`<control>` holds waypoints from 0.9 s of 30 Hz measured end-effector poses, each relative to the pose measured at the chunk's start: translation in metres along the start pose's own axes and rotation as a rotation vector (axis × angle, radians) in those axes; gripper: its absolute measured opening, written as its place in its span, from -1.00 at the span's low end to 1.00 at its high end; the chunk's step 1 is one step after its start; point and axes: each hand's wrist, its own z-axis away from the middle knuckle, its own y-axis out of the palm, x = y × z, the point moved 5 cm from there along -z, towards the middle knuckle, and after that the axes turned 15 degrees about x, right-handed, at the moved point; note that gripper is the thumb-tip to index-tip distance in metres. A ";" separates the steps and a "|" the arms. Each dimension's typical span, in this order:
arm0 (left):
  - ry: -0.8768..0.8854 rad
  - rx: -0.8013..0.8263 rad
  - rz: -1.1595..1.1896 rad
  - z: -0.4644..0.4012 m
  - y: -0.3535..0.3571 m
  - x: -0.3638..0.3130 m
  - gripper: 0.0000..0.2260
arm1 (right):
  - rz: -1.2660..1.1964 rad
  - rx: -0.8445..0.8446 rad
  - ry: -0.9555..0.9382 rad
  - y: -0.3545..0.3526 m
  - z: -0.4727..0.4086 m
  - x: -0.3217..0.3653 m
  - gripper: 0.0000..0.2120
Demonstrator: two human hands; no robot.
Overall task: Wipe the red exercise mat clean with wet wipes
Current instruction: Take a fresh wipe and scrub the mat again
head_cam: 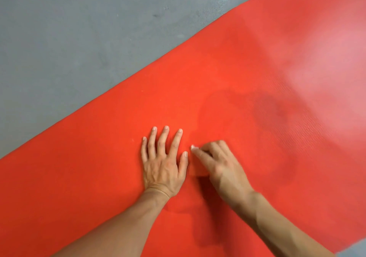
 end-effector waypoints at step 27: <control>-0.005 -0.012 -0.001 0.000 0.001 0.000 -0.45 | 0.044 0.096 -0.135 -0.004 0.000 -0.010 -0.61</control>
